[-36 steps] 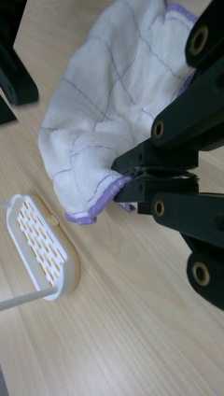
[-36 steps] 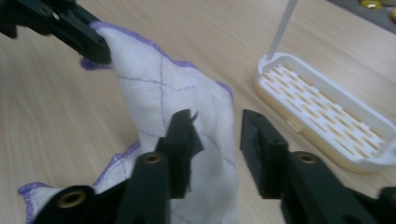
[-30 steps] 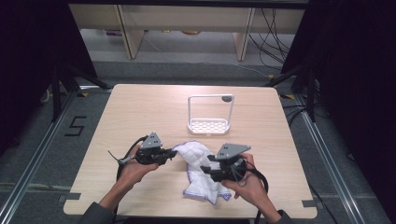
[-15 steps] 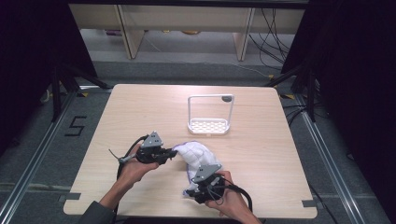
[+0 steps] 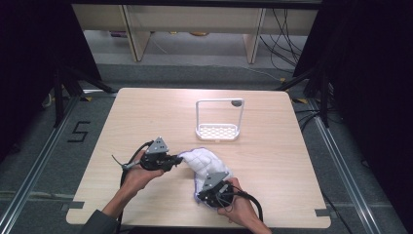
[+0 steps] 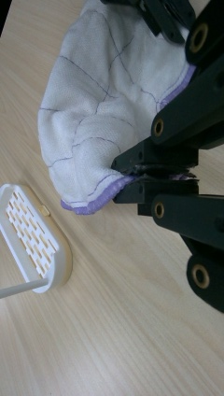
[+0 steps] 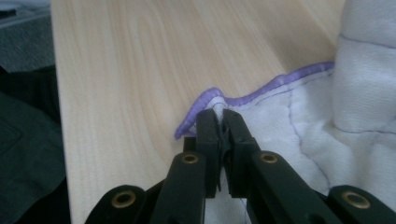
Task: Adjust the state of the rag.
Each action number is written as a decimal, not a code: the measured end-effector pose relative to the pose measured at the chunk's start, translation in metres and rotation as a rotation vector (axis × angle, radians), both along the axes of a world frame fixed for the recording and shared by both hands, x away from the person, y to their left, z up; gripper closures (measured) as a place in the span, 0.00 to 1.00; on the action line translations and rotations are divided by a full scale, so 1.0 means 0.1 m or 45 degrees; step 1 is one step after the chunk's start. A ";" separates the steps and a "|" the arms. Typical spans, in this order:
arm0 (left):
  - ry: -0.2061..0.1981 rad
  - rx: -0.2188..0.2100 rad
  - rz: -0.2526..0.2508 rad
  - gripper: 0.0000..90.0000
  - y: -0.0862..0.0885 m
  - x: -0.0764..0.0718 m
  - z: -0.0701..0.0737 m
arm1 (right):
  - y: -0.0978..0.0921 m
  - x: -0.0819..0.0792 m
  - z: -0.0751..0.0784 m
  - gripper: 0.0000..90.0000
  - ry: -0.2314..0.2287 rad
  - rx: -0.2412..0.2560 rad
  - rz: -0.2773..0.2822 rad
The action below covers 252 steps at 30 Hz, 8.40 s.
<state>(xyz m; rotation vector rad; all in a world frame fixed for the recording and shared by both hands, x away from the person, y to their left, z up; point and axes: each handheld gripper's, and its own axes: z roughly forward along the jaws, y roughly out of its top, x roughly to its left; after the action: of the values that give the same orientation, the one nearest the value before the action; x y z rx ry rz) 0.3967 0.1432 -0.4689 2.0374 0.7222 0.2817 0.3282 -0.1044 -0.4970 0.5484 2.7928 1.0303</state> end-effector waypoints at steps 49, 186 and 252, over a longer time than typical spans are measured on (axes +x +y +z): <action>0.165 0.024 0.153 0.53 0.06 0.36 -0.12 | -1.11 0.97 0.24 0.71 -0.010 0.056 -0.572; -0.039 0.077 0.075 0.94 -0.31 0.73 -0.10 | -1.29 1.28 0.48 0.96 -0.148 0.157 -0.623; -0.064 0.171 -0.301 0.65 -0.21 -1.00 -0.38 | -1.55 -0.40 0.20 0.77 -0.075 0.189 -0.371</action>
<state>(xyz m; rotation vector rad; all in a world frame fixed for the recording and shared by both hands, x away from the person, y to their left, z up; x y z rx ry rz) 0.2969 0.1220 -0.5066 2.2105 0.4357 0.2482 0.2886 -0.2594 -0.4771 0.8955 2.5004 1.1702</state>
